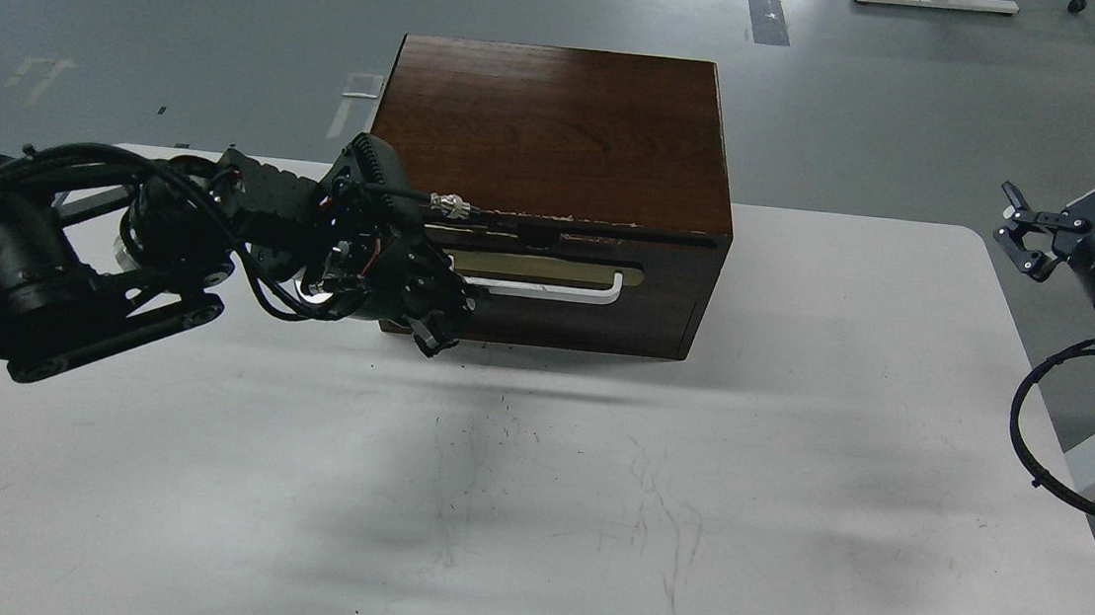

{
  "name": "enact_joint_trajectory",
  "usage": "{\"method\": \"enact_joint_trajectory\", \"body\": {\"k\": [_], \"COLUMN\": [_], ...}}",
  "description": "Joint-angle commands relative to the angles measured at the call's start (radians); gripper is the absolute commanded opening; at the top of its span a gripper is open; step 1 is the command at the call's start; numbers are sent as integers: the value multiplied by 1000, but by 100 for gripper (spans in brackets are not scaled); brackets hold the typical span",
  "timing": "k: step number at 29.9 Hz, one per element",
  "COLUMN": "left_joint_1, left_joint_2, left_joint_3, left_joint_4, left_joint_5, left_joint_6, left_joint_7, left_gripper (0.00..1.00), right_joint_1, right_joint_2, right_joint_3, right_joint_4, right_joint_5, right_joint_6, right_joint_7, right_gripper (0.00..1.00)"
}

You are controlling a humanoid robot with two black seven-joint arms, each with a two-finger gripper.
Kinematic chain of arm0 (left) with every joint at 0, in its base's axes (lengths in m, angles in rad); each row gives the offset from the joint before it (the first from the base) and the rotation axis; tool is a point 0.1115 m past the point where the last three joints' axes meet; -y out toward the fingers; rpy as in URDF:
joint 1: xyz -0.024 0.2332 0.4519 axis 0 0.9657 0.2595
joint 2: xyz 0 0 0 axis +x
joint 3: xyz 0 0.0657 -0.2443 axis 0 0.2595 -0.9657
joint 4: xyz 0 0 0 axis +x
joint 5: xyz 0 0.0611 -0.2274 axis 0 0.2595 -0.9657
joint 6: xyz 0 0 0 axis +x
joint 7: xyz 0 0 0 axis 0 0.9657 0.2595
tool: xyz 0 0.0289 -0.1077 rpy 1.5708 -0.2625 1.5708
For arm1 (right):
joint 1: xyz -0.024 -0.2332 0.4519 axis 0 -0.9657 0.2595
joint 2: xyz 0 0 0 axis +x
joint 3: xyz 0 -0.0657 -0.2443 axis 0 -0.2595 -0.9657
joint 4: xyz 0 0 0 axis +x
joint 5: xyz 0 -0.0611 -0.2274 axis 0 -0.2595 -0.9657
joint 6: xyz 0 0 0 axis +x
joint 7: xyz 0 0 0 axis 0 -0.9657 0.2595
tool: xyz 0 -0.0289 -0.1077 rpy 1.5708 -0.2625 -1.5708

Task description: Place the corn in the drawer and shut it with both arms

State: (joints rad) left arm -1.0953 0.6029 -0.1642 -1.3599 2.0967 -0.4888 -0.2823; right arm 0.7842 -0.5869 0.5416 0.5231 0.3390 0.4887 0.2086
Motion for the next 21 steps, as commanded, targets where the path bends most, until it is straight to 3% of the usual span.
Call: {"method": "enact_joint_trajectory", "body": {"k": [1, 10, 17, 21], "left_joint_1": [0, -32, -35, -35], "left_joint_2": [-11, -15, 47, 58], "left_joint_3": [0, -1, -9, -29], "left_joint_4": [16, 22, -137, -151], "left_joint_5": [0, -23, -165, -271], "left_joint_6": [0, 0, 0, 0], "left_joint_7": [3, -5, -1, -1], "left_gripper": [0, 0, 0, 0], "right_joint_1": [-3, -2, -2, -2], "right_joint_2": [1, -1, -10, -11], "right_joint_3": [0, 0, 0, 0], "right_joint_4": [-2, 0, 0, 2], "right_joint_5": [0, 0, 0, 0], "right_joint_6": [0, 0, 0, 0], "right_joint_7": [0, 2, 2, 2], "right_gripper": [100, 100, 100, 100]}}
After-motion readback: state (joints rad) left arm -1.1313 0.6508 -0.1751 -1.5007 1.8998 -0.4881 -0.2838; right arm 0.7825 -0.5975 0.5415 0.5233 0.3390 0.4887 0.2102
